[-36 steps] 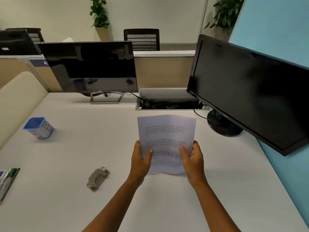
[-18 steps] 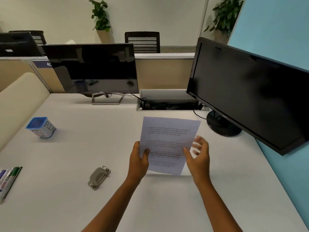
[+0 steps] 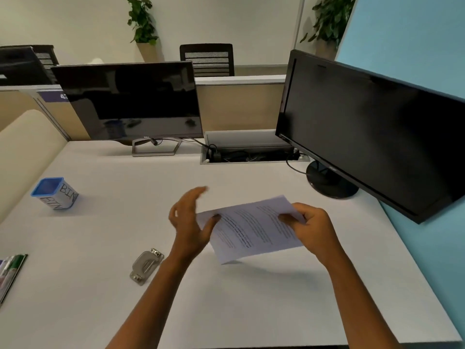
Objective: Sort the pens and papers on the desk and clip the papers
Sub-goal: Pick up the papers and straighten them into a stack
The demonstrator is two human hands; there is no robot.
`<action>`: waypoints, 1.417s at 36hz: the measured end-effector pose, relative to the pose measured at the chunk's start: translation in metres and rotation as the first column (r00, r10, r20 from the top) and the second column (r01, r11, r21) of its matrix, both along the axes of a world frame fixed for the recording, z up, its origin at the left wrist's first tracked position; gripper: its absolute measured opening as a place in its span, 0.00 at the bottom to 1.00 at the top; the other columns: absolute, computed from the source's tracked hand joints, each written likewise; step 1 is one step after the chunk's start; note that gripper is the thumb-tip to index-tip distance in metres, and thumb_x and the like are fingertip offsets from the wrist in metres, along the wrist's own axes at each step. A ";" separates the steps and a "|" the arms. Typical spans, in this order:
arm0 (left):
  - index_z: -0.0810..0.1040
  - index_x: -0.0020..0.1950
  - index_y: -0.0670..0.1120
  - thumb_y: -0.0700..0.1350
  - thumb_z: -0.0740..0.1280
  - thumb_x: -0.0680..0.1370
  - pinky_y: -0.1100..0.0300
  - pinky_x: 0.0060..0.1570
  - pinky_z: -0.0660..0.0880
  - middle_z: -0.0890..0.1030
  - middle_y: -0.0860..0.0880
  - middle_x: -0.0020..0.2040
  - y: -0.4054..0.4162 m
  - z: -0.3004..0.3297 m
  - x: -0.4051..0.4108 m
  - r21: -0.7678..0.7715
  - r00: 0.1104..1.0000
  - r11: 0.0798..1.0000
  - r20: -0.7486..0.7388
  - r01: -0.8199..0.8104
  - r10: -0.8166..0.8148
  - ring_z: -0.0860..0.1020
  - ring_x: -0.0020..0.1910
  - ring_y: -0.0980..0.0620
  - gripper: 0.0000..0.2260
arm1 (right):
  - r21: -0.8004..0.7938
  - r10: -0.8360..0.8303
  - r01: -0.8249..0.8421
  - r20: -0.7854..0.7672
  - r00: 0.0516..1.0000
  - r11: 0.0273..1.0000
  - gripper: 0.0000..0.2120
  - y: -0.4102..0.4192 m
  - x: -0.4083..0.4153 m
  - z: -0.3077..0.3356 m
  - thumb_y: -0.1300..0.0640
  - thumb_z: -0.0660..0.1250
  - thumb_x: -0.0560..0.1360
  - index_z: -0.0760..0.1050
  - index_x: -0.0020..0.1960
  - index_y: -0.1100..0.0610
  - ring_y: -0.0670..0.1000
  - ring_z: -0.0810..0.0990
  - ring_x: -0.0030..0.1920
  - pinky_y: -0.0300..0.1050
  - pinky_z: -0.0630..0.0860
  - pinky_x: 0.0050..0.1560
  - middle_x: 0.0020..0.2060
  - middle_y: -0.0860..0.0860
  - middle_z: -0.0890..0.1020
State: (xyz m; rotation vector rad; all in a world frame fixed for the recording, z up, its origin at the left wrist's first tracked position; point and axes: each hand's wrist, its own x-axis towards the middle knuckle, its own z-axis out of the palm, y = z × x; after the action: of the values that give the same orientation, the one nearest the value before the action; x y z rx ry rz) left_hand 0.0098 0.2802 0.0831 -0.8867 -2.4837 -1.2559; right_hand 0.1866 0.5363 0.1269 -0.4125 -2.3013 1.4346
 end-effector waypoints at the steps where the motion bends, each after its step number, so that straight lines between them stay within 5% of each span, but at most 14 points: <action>1: 0.63 0.80 0.53 0.54 0.76 0.74 0.52 0.75 0.58 0.67 0.54 0.79 -0.009 -0.005 -0.004 0.060 0.992 0.997 0.117 -0.048 0.041 0.65 0.79 0.54 0.38 | -0.044 -0.008 0.008 -0.003 1.000 0.999 0.09 -0.001 0.003 -0.003 0.59 0.72 0.80 0.86 0.53 0.46 0.47 0.85 0.49 0.36 0.81 0.43 0.46 0.43 0.87; 3: 0.50 0.84 0.58 0.54 0.81 0.71 0.50 0.77 0.60 0.61 0.54 0.82 -0.025 -0.013 -0.008 0.192 0.916 0.978 0.401 -0.082 -0.002 0.62 0.80 0.52 0.51 | -0.113 -0.025 0.023 -0.012 1.000 0.993 0.10 -0.003 0.007 -0.008 0.57 0.71 0.80 0.85 0.56 0.44 0.48 0.85 0.51 0.39 0.82 0.46 0.48 0.45 0.88; 5: 0.44 0.82 0.67 0.53 0.81 0.71 0.50 0.76 0.63 0.63 0.55 0.81 -0.035 -0.018 -0.010 0.287 0.809 0.956 0.574 -0.059 -0.122 0.64 0.79 0.53 0.54 | -0.166 -0.048 0.046 -0.013 0.999 0.985 0.10 -0.006 0.009 -0.009 0.53 0.71 0.80 0.84 0.58 0.41 0.48 0.85 0.53 0.41 0.83 0.48 0.51 0.45 0.88; 8: 0.52 0.81 0.66 0.52 0.80 0.72 0.55 0.71 0.74 0.74 0.55 0.76 -0.039 -0.021 -0.015 0.398 0.688 0.917 0.657 0.031 -0.309 0.74 0.74 0.54 0.48 | -0.196 -0.083 0.081 -0.007 0.996 0.977 0.10 -0.012 0.008 -0.010 0.48 0.71 0.79 0.83 0.59 0.39 0.46 0.85 0.54 0.38 0.83 0.45 0.51 0.43 0.87; 10: 0.67 0.78 0.60 0.54 0.80 0.72 0.60 0.62 0.80 0.80 0.54 0.70 -0.036 -0.021 -0.016 0.454 0.648 0.890 0.669 0.032 -0.364 0.78 0.70 0.53 0.37 | -0.208 -0.117 0.111 -0.017 0.993 0.972 0.10 -0.015 0.006 -0.012 0.48 0.72 0.78 0.83 0.58 0.37 0.44 0.85 0.53 0.35 0.82 0.42 0.51 0.41 0.87; 12: 0.80 0.66 0.59 0.55 0.80 0.72 0.61 0.55 0.82 0.84 0.52 0.64 -0.030 -0.020 -0.015 0.480 0.669 0.877 0.662 -0.032 -0.338 0.82 0.64 0.50 0.23 | -0.243 -0.175 0.166 -0.015 0.984 0.956 0.10 -0.019 0.003 -0.013 0.46 0.73 0.77 0.83 0.56 0.35 0.43 0.85 0.51 0.32 0.80 0.39 0.49 0.40 0.87; 16: 0.84 0.58 0.59 0.50 0.76 0.76 0.60 0.49 0.84 0.87 0.51 0.58 -0.022 -0.019 -0.008 0.505 0.730 0.855 0.629 -0.121 -0.268 0.86 0.56 0.50 0.11 | -0.283 -0.266 0.262 0.024 0.964 0.923 0.08 -0.023 0.001 -0.022 0.47 0.75 0.76 0.83 0.53 0.35 0.40 0.85 0.49 0.29 0.79 0.38 0.47 0.37 0.87; 22: 0.80 0.62 0.58 0.48 0.75 0.79 0.55 0.52 0.84 0.86 0.53 0.57 -0.020 -0.034 0.005 0.407 0.715 0.899 0.675 -0.159 -0.179 0.85 0.56 0.52 0.13 | -0.346 -0.324 0.351 0.135 0.936 0.870 0.10 -0.036 0.001 -0.054 0.55 0.76 0.76 0.84 0.57 0.49 0.43 0.87 0.48 0.34 0.82 0.42 0.47 0.43 0.89; 28: 0.76 0.66 0.55 0.46 0.72 0.81 0.58 0.55 0.83 0.84 0.56 0.59 -0.027 -0.052 0.012 0.293 0.715 0.947 0.689 -0.130 -0.115 0.83 0.59 0.55 0.15 | -0.362 -0.351 0.421 0.244 0.904 0.832 0.11 -0.048 0.004 -0.079 0.59 0.78 0.75 0.82 0.53 0.47 0.37 0.86 0.45 0.28 0.79 0.37 0.42 0.38 0.87; 38: 0.77 0.55 0.62 0.41 0.68 0.83 0.65 0.46 0.80 0.83 0.64 0.52 -0.029 -0.046 0.004 0.210 0.804 0.973 0.593 -0.099 -0.046 0.82 0.55 0.61 0.14 | -0.353 -0.381 0.449 0.247 0.891 0.821 0.12 -0.046 0.002 -0.080 0.59 0.79 0.73 0.83 0.52 0.47 0.49 0.87 0.51 0.31 0.80 0.38 0.46 0.43 0.88; 41: 0.76 0.56 0.58 0.40 0.67 0.83 0.70 0.47 0.78 0.81 0.64 0.51 -0.027 -0.037 0.001 0.185 0.874 0.983 0.480 -0.015 -0.077 0.80 0.53 0.63 0.12 | -0.251 -0.435 0.466 0.173 0.884 0.848 0.27 -0.039 0.003 -0.071 0.61 0.80 0.71 0.77 0.67 0.47 0.50 0.83 0.59 0.35 0.82 0.51 0.59 0.46 0.84; 45: 0.75 0.57 0.52 0.37 0.65 0.83 0.73 0.46 0.76 0.79 0.67 0.50 -0.017 -0.009 -0.007 0.174 0.925 0.980 0.349 0.092 -0.149 0.79 0.51 0.65 0.10 | 0.050 -0.425 0.423 0.062 0.903 0.905 0.53 -0.028 -0.004 -0.046 0.61 0.82 0.69 0.54 0.83 0.48 0.54 0.64 0.79 0.53 0.70 0.71 0.80 0.50 0.62; 48: 0.74 0.54 0.52 0.39 0.65 0.84 0.69 0.44 0.78 0.79 0.65 0.47 -0.005 0.014 -0.013 0.130 0.935 0.974 0.284 0.184 -0.214 0.80 0.49 0.60 0.07 | 0.200 -0.276 0.271 -0.006 0.961 0.942 0.52 -0.024 -0.019 -0.023 0.57 0.82 0.70 0.54 0.83 0.49 0.53 0.59 0.82 0.64 0.62 0.78 0.82 0.48 0.59; 51: 0.76 0.54 0.49 0.41 0.66 0.84 0.62 0.45 0.81 0.79 0.61 0.48 0.008 0.037 -0.015 0.109 0.937 0.954 0.190 0.278 -0.294 0.81 0.49 0.55 0.03 | 0.307 -0.106 0.101 -0.002 0.994 0.946 0.42 -0.026 -0.031 -0.008 0.53 0.79 0.73 0.62 0.81 0.52 0.52 0.64 0.80 0.72 0.54 0.79 0.79 0.49 0.67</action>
State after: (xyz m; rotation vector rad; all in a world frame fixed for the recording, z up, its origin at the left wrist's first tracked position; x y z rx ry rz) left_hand -0.0054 0.2879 0.1203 -1.1885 -2.4995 -1.6035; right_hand 0.1552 0.5100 0.1186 -0.4422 -2.4221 1.0034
